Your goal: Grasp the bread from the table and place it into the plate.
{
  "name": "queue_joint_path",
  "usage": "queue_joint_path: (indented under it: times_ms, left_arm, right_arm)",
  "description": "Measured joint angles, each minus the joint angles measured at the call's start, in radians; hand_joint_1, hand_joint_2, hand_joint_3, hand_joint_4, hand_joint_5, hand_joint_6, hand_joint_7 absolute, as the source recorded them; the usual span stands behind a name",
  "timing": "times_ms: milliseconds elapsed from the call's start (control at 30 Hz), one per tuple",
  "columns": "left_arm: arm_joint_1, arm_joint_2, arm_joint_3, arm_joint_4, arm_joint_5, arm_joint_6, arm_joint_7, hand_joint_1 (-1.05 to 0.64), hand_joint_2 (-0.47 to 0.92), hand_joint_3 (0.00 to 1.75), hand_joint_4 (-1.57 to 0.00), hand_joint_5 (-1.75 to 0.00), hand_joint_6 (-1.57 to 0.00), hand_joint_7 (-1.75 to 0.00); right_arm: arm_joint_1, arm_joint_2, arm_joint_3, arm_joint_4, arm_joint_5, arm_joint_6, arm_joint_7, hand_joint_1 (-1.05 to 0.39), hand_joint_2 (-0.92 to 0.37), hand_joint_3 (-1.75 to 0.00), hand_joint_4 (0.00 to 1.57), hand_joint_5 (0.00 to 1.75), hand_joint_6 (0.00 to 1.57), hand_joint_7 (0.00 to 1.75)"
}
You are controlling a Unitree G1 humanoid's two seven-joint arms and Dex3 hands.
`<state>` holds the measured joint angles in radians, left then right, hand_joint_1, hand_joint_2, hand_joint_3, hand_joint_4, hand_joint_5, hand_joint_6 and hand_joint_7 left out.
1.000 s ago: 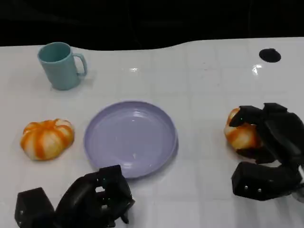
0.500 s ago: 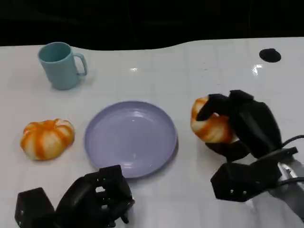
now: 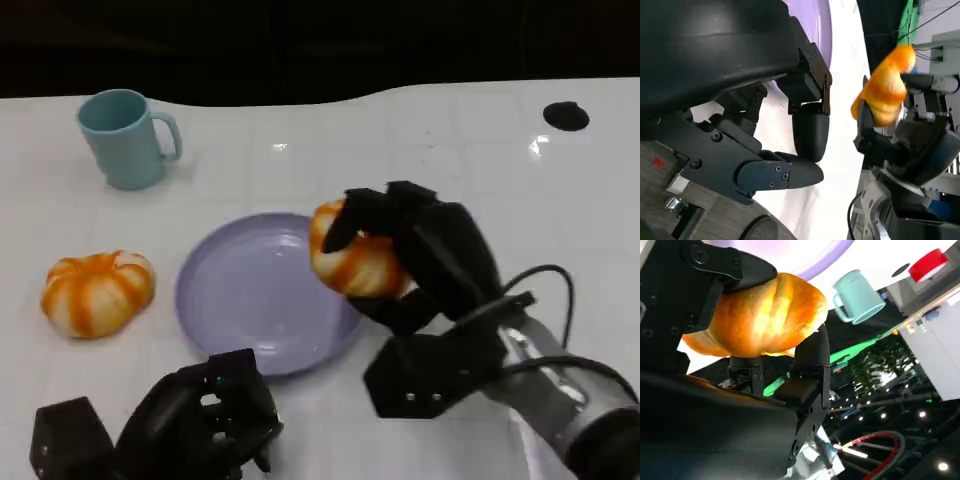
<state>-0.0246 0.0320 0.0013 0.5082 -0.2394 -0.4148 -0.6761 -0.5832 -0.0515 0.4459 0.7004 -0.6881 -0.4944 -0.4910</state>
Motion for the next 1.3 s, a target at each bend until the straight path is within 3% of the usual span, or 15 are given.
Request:
queue_joint_path:
  times_ms: [367,400,500,567,633,667,733,800,867,1133,1300]
  left_arm:
    - [0.008,0.008,-0.001,-0.015,-0.002,0.012,0.0,-0.51,0.66,0.63,-0.8,-1.75,-0.76,-1.42]
    - [0.008,0.008,0.0,-0.015,-0.003,0.013,0.0,-0.51,0.66,0.63,-0.8,-1.75,-0.76,-1.42]
    - [0.008,0.008,0.0,-0.015,-0.006,0.014,0.0,-0.51,0.66,0.63,-0.8,-1.75,-0.76,-1.42]
    - [0.008,0.008,0.0,-0.015,-0.008,0.014,-0.002,-0.51,0.66,0.64,-0.8,-1.75,-0.76,-1.42]
    - [0.008,0.008,0.0,-0.015,-0.009,0.014,-0.004,-0.52,0.66,0.64,-0.8,-1.75,-0.76,-1.42]
    - [0.008,0.008,-0.001,-0.015,-0.009,0.014,-0.004,-0.52,0.66,0.64,-0.8,-1.75,-0.76,-1.42]
    - [0.008,0.008,-0.001,-0.016,-0.009,0.014,-0.004,-0.52,0.66,0.65,-0.8,-1.75,-0.75,-1.42]
    - [0.008,0.008,-0.002,-0.016,-0.008,0.014,-0.004,-0.52,0.65,0.66,-0.8,-1.75,-0.76,-1.42]
    - [0.008,0.008,-0.002,-0.016,-0.008,0.014,-0.004,-0.52,0.65,0.66,-0.81,-1.75,-0.76,-1.42]
    - [0.008,0.008,-0.003,-0.016,-0.009,0.018,-0.006,-0.54,0.65,0.66,-0.8,-1.75,-0.76,-1.43]
    - [0.007,0.005,-0.003,-0.016,-0.007,0.018,-0.005,-0.53,0.64,0.67,-0.79,-1.75,-0.75,-1.43]
  right_arm:
    - [-0.092,0.147,0.051,0.221,-0.033,0.025,-0.058,-0.05,-0.24,-1.49,0.97,1.75,0.74,1.71]
    - [-0.098,0.156,0.051,0.236,-0.03,0.022,-0.06,-0.06,-0.26,-1.39,0.9,1.67,0.75,1.42]
    - [-0.116,0.171,0.052,0.267,-0.027,0.02,-0.066,-0.13,-0.39,-1.06,0.74,1.34,0.74,0.84]
    - [-0.127,0.173,0.055,0.27,-0.027,0.022,-0.065,-0.18,-0.46,-0.92,0.62,1.12,0.67,0.6]
    - [-0.134,0.171,0.065,0.27,-0.028,0.029,-0.045,-0.27,-0.55,-0.78,0.39,0.79,0.52,0.34]
    - [-0.135,0.168,0.073,0.269,-0.029,0.03,-0.023,-0.31,-0.6,-0.69,0.3,0.71,0.47,0.26]
    - [-0.135,0.16,0.08,0.268,-0.029,0.034,0.022,-0.39,-0.78,-0.35,0.14,0.67,0.4,0.12]
    - [-0.135,0.153,0.084,0.26,-0.029,0.045,0.06,-0.48,-0.88,-0.16,0.03,0.66,0.35,0.05]
    - [-0.134,0.148,0.084,0.25,-0.027,0.052,0.09,-0.54,-0.91,-0.1,0.01,0.61,0.33,0.03]
    - [-0.074,0.092,0.074,0.097,0.003,0.075,0.207,-0.57,-0.92,-0.08,0.0,0.52,0.3,0.01]
    - [-0.014,0.051,0.06,-0.012,0.037,0.084,0.271,-0.58,-0.92,-0.1,0.0,0.56,0.31,0.01]
